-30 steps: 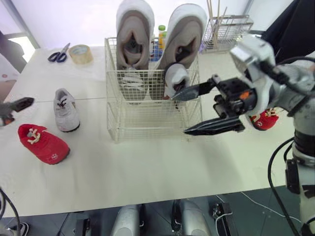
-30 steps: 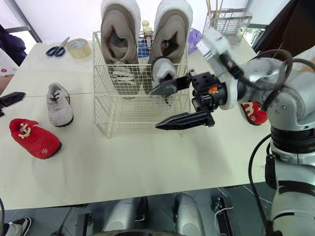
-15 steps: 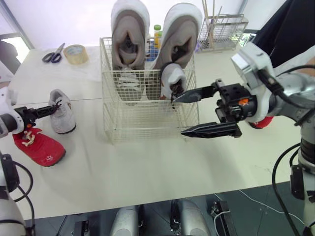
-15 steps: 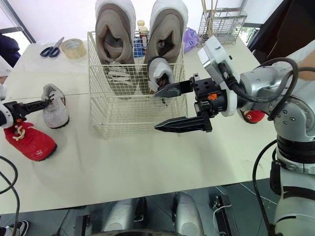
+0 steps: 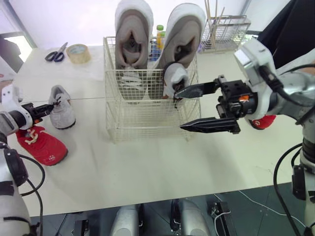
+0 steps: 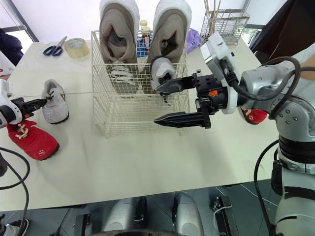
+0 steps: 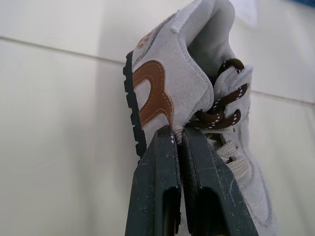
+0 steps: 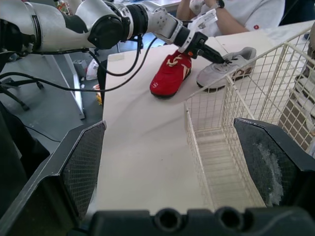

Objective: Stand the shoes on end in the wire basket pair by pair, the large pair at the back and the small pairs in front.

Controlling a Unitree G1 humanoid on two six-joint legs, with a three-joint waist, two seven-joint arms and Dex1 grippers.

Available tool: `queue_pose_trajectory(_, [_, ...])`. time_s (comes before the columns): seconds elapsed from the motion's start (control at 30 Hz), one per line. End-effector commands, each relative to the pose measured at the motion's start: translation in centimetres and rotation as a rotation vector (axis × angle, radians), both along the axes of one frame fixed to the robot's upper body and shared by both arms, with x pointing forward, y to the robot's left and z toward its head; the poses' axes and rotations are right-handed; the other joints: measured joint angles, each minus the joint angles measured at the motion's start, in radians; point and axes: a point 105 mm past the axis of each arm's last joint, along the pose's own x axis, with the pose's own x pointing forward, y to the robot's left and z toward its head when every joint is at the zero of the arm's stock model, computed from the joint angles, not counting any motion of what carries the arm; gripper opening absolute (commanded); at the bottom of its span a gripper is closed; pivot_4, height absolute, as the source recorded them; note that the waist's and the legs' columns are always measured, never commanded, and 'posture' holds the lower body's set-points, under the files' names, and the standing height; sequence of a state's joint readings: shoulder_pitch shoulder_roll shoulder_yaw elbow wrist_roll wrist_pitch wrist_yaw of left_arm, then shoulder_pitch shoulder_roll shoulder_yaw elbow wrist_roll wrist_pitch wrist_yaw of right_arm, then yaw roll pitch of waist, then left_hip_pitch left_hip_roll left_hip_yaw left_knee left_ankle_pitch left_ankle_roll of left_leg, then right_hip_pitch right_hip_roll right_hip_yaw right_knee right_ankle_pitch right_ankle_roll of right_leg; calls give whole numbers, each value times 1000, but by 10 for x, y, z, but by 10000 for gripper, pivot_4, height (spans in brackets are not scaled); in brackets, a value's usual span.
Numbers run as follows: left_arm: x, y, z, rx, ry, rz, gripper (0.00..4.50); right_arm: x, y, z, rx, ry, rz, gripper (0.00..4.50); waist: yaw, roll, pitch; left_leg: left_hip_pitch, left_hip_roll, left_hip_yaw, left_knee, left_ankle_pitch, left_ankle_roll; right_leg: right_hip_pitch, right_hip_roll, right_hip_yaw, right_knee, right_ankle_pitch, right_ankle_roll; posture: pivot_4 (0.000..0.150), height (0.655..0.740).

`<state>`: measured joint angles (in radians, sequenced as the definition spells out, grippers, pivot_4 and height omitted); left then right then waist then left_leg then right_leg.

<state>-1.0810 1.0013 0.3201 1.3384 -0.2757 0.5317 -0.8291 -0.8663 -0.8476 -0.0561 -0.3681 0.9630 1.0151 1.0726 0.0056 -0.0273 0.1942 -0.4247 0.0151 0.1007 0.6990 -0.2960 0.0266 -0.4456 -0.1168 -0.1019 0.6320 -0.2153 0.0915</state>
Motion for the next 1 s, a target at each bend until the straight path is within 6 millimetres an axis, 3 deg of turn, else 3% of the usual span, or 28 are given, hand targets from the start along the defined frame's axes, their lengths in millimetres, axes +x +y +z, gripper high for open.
queue_pose_trajectory(0.03, [-9, 16, 86, 23, -307, 30, 394, 2, -3, 6, 29, -43, 1, 45000, -1, 0, 0, -1, 0, 0, 0, 0, 0, 0, 0, 0, 0, 1, 1, 1500, 7400])
queue_pose_trajectory(0.2, [-14, 9, 128, 91, -499, -31, 394, 3, -5, 7, 42, -52, -2, 45000, 4, 0, 0, -1, -2, 1, 1, -1, 3, 1, -2, 0, -2, 1, 2, 1500, 7400])
queue_pose_trajectory(0.27, [-34, -32, 169, 194, -728, -199, 394, 8, -15, 15, 65, -68, -51, 45000, 3, 1, 0, -1, -2, 1, 1, -1, 2, 1, -2, 0, -2, 2, 3, 1500, 7400])
queue_pose_trajectory(0.3, [-49, -65, 181, 228, -807, -288, 394, 11, -22, 20, 79, -77, -88, 45000, 3, 0, 0, 0, -1, -1, 1, -1, 2, 1, -3, 1, -1, 2, 3, 1500, 7400])
queue_pose_trajectory(0.37, [-79, -126, 193, 245, -952, -396, 394, 17, -36, 29, 102, -91, -143, 45000, 9, 0, 1, -3, -2, -7, 3, -1, 2, 2, -3, 1, -3, 2, 4, 1500, 7400])
queue_pose_trajectory(0.43, [-97, -168, 198, 254, -1076, -404, 394, 22, -44, 36, 114, -104, -179, 45000, 8, 0, 0, -4, -3, -11, 5, -2, 3, 5, -3, 2, -7, 4, 6, 1500, 7400])
queue_pose_trajectory(0.47, [-99, -179, 200, 211, -1107, -367, 394, 25, -46, 38, 118, -108, -187, 45000, 7, 0, 1, -4, -4, -12, 5, -2, 3, 6, -3, 2, -7, 4, 7, 1500, 7400])
queue_pose_trajectory(0.6, [-112, -215, 190, 207, -1151, -370, 394, 32, -48, 42, 109, -112, -181, 45000, -3, 5, 0, 7, -3, -9, 2, -1, 1, 12, -1, 3, -10, 5, 7, 1500, 7400])
queue_pose_trajectory(0.67, [-114, -230, 180, 158, -1141, -374, 394, 36, -48, 42, 97, -117, -172, 45000, -5, 10, -1, 16, -3, -7, -2, 0, 0, 18, 0, 4, -10, 5, 6, 1500, 7400])
queue_pose_trajectory(0.77, [-114, -252, 159, 166, -1111, -384, 394, 41, -47, 46, 98, -120, -160, 45000, -1, 10, -1, 17, -2, -6, -1, 0, 1, 19, 0, 5, -9, 4, 6, 1500, 7400])
queue_pose_trajectory(0.9, [-95, -238, 140, 229, -1096, -147, 394, 43, -46, 47, 103, -108, -144, 45000, 8, 10, -1, 16, -3, -5, 0, -1, 2, 19, 0, 6, -10, 5, 6, 1500, 7400])
queue_pose_trajectory(1.0, [-89, -246, 121, 302, -1081, -165, 394, 44, -45, 47, 103, -105, -143, 45000, 8, 10, -1, 16, -3, -4, 0, -2, 3, 19, 0, 6, -11, 5, 6, 1500, 7400])
